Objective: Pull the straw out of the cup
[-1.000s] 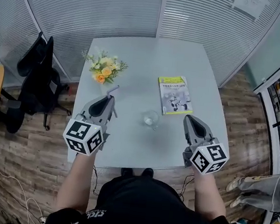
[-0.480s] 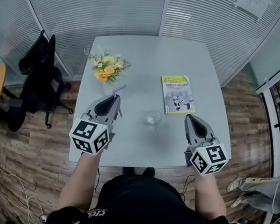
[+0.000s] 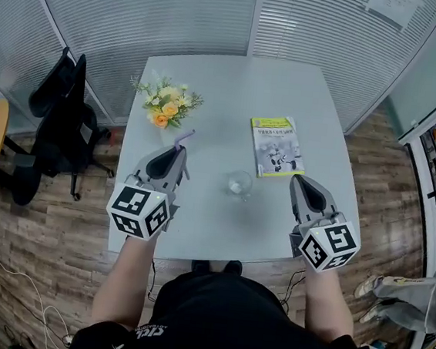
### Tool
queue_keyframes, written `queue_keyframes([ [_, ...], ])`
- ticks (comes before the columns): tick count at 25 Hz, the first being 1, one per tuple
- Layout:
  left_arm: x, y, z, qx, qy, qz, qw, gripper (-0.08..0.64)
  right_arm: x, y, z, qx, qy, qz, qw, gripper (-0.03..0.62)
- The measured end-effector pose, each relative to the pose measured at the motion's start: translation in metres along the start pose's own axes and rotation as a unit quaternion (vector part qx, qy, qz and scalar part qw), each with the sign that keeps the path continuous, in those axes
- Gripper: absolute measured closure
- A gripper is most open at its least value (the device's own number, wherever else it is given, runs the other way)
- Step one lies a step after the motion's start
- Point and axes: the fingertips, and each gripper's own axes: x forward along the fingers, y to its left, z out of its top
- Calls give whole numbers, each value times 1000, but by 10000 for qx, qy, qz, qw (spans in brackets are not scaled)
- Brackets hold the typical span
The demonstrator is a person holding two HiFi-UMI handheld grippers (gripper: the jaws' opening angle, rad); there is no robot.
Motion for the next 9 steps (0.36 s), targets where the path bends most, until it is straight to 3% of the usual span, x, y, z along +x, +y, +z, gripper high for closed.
queue_keyframes([
  [9, -1, -3, 8, 44, -80, -25, 10000, 531, -1, 5, 8, -52, -61, 32, 10000, 591],
])
